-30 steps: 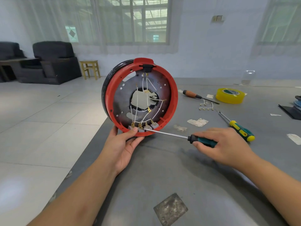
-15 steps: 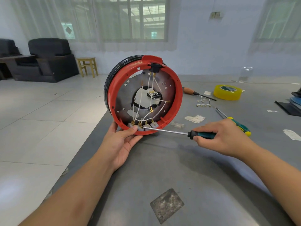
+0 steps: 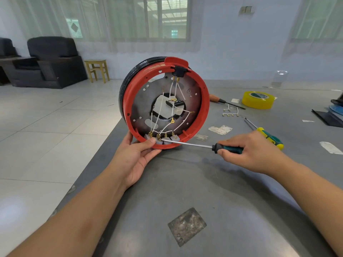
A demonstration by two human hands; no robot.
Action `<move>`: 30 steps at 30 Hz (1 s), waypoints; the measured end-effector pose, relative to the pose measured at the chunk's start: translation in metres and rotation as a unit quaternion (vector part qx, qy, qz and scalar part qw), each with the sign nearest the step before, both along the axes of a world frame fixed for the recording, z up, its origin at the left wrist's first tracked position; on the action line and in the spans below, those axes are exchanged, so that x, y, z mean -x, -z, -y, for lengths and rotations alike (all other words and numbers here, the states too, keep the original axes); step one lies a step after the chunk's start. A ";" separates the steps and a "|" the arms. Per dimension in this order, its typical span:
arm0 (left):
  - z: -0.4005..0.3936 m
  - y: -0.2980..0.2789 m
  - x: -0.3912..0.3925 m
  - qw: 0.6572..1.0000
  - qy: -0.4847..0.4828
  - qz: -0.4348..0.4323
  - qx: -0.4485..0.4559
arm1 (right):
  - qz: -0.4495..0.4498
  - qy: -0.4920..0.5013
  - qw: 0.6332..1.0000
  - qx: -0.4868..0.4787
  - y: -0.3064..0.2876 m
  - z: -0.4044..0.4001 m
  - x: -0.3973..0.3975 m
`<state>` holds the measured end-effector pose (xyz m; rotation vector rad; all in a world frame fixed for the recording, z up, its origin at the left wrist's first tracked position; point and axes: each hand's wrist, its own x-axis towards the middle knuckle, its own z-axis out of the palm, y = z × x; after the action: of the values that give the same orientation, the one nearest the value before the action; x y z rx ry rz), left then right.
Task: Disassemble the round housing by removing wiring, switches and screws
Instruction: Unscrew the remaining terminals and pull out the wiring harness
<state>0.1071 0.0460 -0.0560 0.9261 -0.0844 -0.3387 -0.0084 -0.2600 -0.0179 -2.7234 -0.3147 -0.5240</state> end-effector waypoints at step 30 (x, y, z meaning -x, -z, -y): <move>-0.001 0.000 -0.002 0.998 -0.038 -0.031 0.044 | 0.187 -0.011 0.966 0.180 0.012 -0.010 0.005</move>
<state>0.1094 0.0468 -0.0564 0.8294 -0.0080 -0.2907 -0.0136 -0.2499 -0.0296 -2.9449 -0.5840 -1.0719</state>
